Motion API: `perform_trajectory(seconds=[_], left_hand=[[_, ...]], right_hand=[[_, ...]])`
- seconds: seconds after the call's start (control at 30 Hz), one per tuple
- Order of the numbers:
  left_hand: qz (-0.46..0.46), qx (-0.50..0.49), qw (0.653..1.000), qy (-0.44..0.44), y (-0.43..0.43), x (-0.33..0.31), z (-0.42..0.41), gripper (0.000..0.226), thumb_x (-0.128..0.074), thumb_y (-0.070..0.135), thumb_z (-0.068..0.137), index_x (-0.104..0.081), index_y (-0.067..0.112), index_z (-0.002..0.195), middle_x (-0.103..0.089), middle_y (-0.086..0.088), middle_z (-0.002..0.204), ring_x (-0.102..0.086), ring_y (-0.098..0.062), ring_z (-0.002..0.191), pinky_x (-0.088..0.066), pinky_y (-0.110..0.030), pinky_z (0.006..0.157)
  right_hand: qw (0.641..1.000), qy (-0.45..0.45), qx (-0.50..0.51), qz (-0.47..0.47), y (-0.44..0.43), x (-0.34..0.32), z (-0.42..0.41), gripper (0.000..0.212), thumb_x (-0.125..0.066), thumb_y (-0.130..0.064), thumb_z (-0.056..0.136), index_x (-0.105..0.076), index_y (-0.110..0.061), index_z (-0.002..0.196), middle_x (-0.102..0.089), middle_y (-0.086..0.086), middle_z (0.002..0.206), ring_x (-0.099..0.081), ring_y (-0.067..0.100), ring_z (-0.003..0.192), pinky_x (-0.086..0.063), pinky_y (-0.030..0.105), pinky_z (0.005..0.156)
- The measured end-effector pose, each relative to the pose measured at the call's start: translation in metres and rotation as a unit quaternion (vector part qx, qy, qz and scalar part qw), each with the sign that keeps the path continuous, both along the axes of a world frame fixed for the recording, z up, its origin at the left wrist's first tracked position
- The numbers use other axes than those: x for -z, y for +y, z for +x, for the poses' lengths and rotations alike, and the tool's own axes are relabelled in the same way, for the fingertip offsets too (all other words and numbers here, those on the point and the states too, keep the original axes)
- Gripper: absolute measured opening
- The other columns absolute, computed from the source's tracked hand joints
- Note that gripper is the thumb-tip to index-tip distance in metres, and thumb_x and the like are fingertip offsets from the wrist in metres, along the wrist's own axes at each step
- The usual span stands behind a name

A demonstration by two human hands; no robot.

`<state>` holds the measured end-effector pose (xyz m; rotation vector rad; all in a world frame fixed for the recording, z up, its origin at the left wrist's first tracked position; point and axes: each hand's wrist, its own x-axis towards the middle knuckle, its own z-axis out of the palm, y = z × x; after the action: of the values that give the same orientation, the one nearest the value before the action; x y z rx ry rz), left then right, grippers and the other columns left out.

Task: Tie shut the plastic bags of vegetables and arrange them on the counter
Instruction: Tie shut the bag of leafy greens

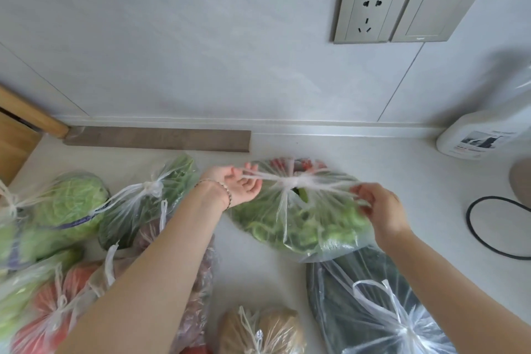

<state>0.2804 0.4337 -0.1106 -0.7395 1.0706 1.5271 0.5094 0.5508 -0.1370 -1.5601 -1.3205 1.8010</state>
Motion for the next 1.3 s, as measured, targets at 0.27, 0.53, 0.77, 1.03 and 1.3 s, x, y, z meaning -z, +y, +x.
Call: perform_trajectory(seconds=[0.27,0.53,0.77,1.03,1.3], left_hand=[[0.021,-0.118,0.993,0.014,-0.006,0.018,-0.010,0.032,-0.031,0.015,0.098,-0.041,0.008,0.068,-0.040,-0.002,0.064,-0.038,-0.011,0.052,-0.045,-0.031,0.074],[0.103,0.373,0.723,0.573,0.018,-0.013,0.057,0.012,-0.071,0.029,0.071,-0.068,0.021,0.080,-0.057,0.004,0.076,-0.055,-0.004,0.073,-0.047,-0.017,0.077],[0.029,0.278,0.762,0.584,0.031,-0.015,0.070,0.014,-0.062,0.012,0.083,-0.071,0.002,0.084,-0.056,0.012,0.046,-0.041,0.003,0.041,-0.034,-0.006,0.047],[0.025,0.273,0.756,0.595,0.028,-0.021,0.065,0.013,-0.060,0.002,0.084,-0.068,-0.006,0.088,-0.061,0.014,0.045,-0.052,0.005,0.042,-0.044,-0.006,0.049],[0.058,0.227,0.729,0.643,0.024,-0.031,0.058,0.018,-0.057,-0.004,0.084,-0.064,-0.005,0.100,-0.063,-0.001,0.072,-0.061,0.006,0.055,-0.052,-0.008,0.061]], right_hand=[[0.985,0.041,0.139,-0.092,-0.002,-0.003,0.010,0.029,-0.040,-0.008,0.084,-0.046,-0.012,0.055,-0.053,0.003,0.066,-0.050,0.016,0.061,-0.038,0.025,0.054],[0.955,0.137,-0.168,0.204,-0.009,-0.076,-0.046,0.022,-0.054,-0.013,0.089,-0.067,-0.015,0.072,-0.067,0.011,0.083,-0.063,0.016,0.075,-0.054,0.034,0.079],[0.968,0.165,-0.105,0.157,-0.003,-0.053,-0.061,0.016,-0.055,-0.004,0.088,-0.057,-0.004,0.104,-0.066,0.003,0.100,-0.065,0.012,0.083,-0.057,0.027,0.076],[0.907,0.007,-0.314,0.281,-0.028,-0.016,-0.065,0.021,-0.048,-0.019,0.093,-0.067,-0.012,0.089,-0.049,-0.013,0.049,-0.038,0.002,0.035,-0.027,0.012,0.041],[0.960,-0.061,-0.232,0.143,-0.019,-0.003,-0.085,0.029,-0.049,-0.018,0.092,-0.064,-0.008,0.069,-0.043,-0.001,0.052,-0.031,0.010,0.044,-0.028,0.020,0.046]])
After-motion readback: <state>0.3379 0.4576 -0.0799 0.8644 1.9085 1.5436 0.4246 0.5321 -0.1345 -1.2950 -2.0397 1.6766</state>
